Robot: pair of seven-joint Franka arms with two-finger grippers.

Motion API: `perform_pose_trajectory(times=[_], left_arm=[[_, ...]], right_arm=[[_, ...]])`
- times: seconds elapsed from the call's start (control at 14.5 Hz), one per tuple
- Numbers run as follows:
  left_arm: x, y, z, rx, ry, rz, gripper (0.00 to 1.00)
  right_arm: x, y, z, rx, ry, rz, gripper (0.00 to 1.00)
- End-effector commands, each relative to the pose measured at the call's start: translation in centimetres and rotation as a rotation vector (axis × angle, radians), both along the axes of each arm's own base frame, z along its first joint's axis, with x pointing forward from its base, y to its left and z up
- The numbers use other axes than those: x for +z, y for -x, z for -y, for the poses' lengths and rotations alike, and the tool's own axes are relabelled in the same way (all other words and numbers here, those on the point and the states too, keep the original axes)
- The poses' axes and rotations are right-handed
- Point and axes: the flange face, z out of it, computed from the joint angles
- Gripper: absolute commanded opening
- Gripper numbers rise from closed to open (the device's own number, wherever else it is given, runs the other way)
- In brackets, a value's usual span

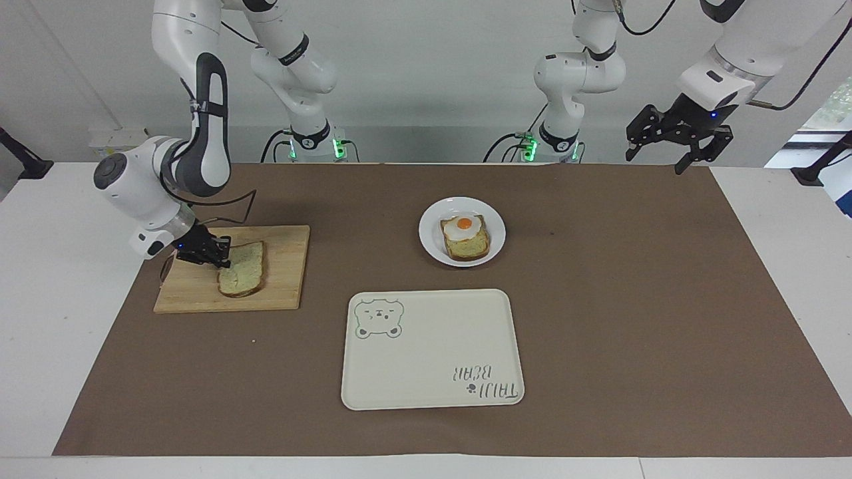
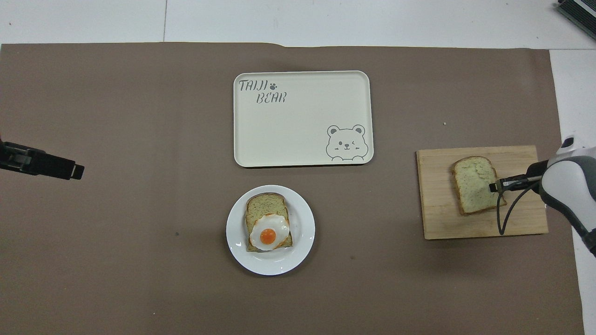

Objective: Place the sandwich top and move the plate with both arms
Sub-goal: 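Lower the right gripper onto the bread slice on the wooden board, then grasp the bread slice edge with the right gripper and lift it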

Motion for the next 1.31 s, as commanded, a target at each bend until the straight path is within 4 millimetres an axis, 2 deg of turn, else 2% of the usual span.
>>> perform_pose_trajectory(times=[0.0,0.21,0.55,0.69,0.83,1.24], left_arm=[[0.0,0.6,-0.2,0.004,0.009,0.010,1.00],[0.1,0.5,-0.3,0.006,0.009,0.018,1.00],[0.1,0.6,-0.3,0.005,0.009,0.013,1.00],[0.0,0.6,-0.3,0.005,0.009,0.013,1.00],[0.0,0.6,-0.3,0.005,0.009,0.010,1.00],[0.0,0.5,-0.4,0.007,0.007,0.015,1.00]], right_arm=[[1.8,-0.9,0.2,0.003,-0.066,0.014,0.00],[3.9,-1.7,-0.5,-0.009,-0.136,0.017,0.00],[6.7,-3.2,-2.5,-0.039,-0.271,0.042,0.00],[8.5,-4.0,-3.5,-0.067,-0.277,0.048,0.00],[10.3,-4.8,-5.7,-0.097,-0.280,0.027,0.00],[11.6,-5.8,-13.0,-0.072,-0.293,0.003,0.00]])
